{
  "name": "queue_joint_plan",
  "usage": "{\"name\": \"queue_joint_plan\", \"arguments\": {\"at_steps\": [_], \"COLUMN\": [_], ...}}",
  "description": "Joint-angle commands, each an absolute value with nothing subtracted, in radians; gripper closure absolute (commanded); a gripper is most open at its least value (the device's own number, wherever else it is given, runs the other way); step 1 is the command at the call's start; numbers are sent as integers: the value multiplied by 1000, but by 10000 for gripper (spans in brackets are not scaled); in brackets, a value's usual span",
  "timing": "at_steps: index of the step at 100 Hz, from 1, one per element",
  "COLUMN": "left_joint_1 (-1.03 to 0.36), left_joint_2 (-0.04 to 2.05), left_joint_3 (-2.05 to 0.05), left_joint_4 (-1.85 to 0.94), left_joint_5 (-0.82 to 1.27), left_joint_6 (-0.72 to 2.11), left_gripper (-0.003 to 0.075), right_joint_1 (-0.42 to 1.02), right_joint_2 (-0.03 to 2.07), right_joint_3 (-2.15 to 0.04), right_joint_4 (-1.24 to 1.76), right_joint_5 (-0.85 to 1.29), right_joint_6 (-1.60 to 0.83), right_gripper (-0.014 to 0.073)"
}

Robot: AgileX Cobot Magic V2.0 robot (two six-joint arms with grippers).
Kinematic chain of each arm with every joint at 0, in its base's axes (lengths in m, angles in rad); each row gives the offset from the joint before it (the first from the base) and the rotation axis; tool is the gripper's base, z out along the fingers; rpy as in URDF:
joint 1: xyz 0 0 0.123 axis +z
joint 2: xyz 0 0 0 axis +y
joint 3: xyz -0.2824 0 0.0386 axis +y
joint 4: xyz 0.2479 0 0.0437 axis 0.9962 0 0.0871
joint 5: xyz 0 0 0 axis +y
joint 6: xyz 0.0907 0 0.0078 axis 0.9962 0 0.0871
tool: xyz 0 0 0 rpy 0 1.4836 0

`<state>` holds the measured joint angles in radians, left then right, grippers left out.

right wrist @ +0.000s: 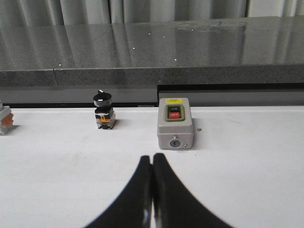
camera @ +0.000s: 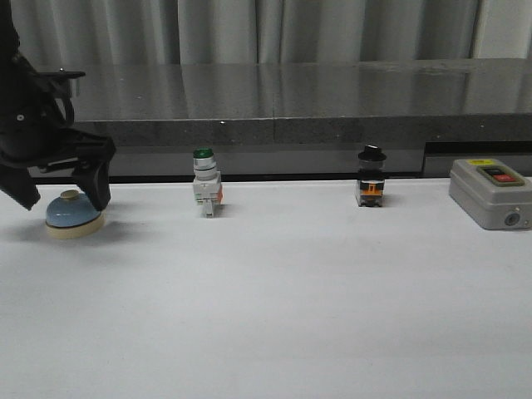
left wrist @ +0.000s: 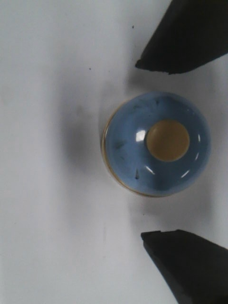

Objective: Place and press bell with both arms
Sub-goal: 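Lower the left gripper over the blue bell and grasp it, then carry the blue bell with the left gripper to the table center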

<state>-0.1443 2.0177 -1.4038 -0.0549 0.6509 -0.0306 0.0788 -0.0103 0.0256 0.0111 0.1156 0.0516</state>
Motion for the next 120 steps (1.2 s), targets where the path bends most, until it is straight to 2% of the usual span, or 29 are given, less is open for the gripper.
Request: {"name": "queue_joint_plan", "arguments": {"at_steps": [1, 21, 31, 38, 55, 64, 94, 120], "left_joint_1": [-154, -154, -154, -154, -154, -154, -200, -389], "left_joint_2": [1991, 2022, 2028, 2028, 2026, 2012, 1838, 1692], "left_joint_3": [-1435, -1435, -1435, -1435, -1435, -1435, -1435, -1435], "left_joint_4": [-58, -58, -58, -58, -54, -52, -52, -52], "left_joint_5": [614, 610, 610, 610, 612, 630, 720, 776], "left_joint_6": [-33, -33, -33, -33, -33, -33, -26, -10], "left_gripper": [92, 95, 128, 196, 460, 532, 535, 535], "right_joint_1": [73, 73, 73, 73, 73, 73, 73, 73], "right_joint_2": [-30, -30, -30, -30, -30, -30, -30, -30], "right_joint_3": [12, 12, 12, 12, 12, 12, 12, 12], "right_joint_4": [0, 0, 0, 0, 0, 0, 0, 0], "right_joint_5": [33, 33, 33, 33, 33, 33, 33, 33], "right_joint_6": [50, 50, 50, 50, 50, 50, 50, 50], "right_gripper": [654, 654, 654, 654, 654, 654, 654, 654]}}
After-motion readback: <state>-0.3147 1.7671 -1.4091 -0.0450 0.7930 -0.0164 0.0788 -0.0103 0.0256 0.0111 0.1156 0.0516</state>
